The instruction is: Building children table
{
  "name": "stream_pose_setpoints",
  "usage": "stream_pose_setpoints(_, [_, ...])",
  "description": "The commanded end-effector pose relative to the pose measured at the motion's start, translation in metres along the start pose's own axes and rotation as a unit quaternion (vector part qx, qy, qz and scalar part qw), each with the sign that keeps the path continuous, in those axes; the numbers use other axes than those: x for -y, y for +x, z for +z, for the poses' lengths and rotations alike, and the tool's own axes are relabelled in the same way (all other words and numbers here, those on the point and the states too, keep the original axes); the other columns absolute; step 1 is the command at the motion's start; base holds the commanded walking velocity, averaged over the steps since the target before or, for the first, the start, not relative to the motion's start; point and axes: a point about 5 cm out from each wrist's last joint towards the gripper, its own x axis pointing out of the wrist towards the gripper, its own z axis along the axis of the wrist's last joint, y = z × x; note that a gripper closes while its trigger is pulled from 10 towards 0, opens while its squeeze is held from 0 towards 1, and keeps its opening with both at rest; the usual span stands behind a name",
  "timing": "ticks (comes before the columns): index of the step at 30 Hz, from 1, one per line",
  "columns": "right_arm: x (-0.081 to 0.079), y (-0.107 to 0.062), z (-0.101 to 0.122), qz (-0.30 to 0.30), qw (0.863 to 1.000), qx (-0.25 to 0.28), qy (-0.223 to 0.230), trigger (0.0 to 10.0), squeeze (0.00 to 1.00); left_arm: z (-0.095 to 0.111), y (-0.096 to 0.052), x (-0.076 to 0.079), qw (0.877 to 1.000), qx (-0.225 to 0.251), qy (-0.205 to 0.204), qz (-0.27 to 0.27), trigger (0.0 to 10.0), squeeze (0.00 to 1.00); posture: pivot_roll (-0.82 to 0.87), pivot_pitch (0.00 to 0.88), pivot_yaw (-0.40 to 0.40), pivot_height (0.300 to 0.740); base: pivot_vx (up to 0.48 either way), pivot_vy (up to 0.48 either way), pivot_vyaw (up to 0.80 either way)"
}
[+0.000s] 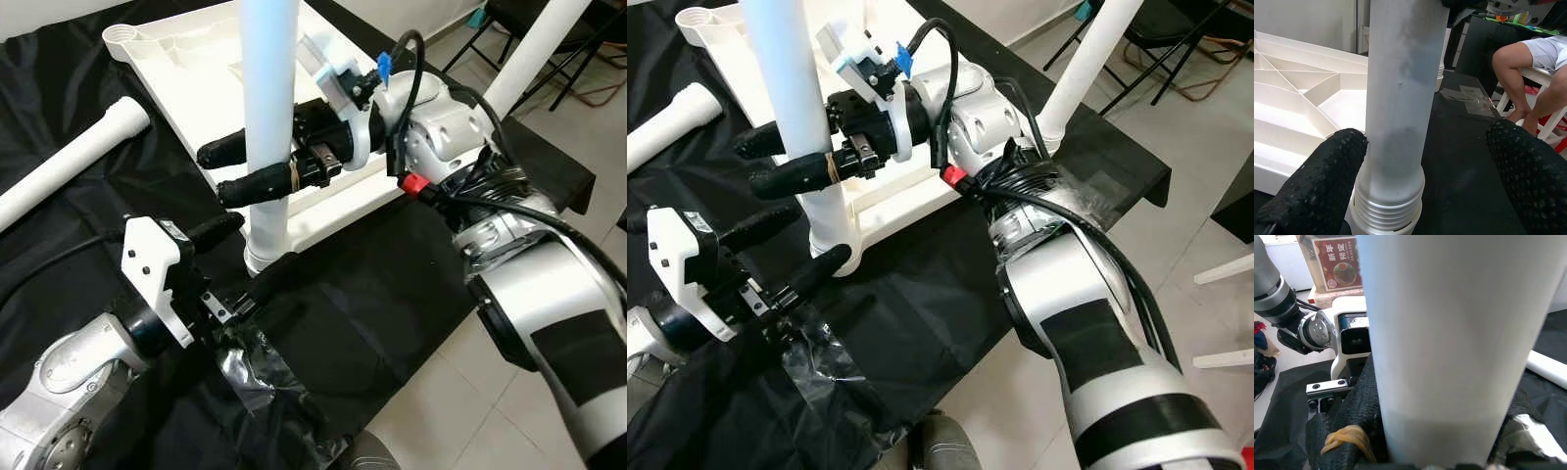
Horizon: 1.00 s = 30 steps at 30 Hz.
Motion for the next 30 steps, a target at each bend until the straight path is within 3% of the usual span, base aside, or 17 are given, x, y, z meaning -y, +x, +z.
stream_pose_setpoints(1, [-0.001,0.007,-0.011,0.015,0.999,-0.033,0.008,10.0,0.00,-0.002,0.000,0.003,1.000,-0.002,-0.005,-0.004,10.0,0.00,-0.01,0.378,-0.135,0.740,0.000,0.000,0.00])
stream_pose_setpoints(10, [0.002,0.013,-0.013,0.002,0.999,-0.051,-0.002,10.0,0.00,-0.003,0.000,0.000,1.000,-0.002,0.003,0.005,10.0,0.00,-0.01,0.360,-0.142,0.740,0.000,0.000,0.00])
stream_pose_setpoints(13, [0.006,0.013,-0.015,-0.051,0.997,-0.054,0.004,10.0,0.00,-0.004,0.000,-0.007,1.000,-0.004,0.018,0.023,10.0,0.00,-0.01,0.337,-0.150,0.740,0.000,0.000,0.00])
stream_pose_setpoints(21, [0.009,0.012,-0.019,-0.113,0.992,-0.056,0.020,10.0,0.00,-0.004,0.002,-0.012,0.999,-0.002,0.029,0.032,10.0,0.00,-0.01,0.319,-0.155,0.740,0.000,0.000,0.00])
stream_pose_setpoints(22, [0.012,0.010,-0.022,-0.175,0.982,-0.054,0.034,10.0,0.00,-0.004,0.003,-0.013,0.999,0.001,0.031,0.034,10.0,0.00,0.00,0.308,-0.154,0.740,0.000,0.000,0.00])
stream_pose_setpoints(24, [0.012,0.010,-0.022,-0.175,0.982,-0.054,0.034,10.0,0.00,-0.004,0.003,-0.013,0.999,0.001,0.031,0.034,10.0,0.00,0.00,0.308,-0.154,0.740,0.000,0.000,0.00])
stream_pose_setpoints(26, [0.015,0.008,-0.026,-0.240,0.968,-0.054,0.046,10.0,0.00,-0.003,0.003,-0.014,0.999,0.003,0.033,0.034,10.0,0.00,0.00,0.301,-0.152,0.740,0.000,0.000,0.00])
stream_pose_setpoints(27, [0.015,0.008,-0.026,-0.240,0.968,-0.054,0.046,10.0,0.00,-0.003,0.003,-0.014,0.999,0.003,0.033,0.034,10.0,0.00,0.00,0.301,-0.152,0.740,0.000,0.000,0.00])
stream_pose_setpoints(28, [0.016,0.007,-0.028,-0.270,0.960,-0.053,0.054,10.0,0.00,-0.003,0.003,-0.014,0.999,0.003,0.034,0.034,10.0,0.00,0.00,0.298,-0.150,0.740,0.000,0.000,0.00])
stream_pose_setpoints(30, [0.016,0.007,-0.028,-0.270,0.960,-0.053,0.054,10.0,0.00,-0.003,0.003,-0.014,0.999,0.003,0.034,0.034,10.0,0.00,0.00,0.298,-0.150,0.740,0.000,0.000,0.00])
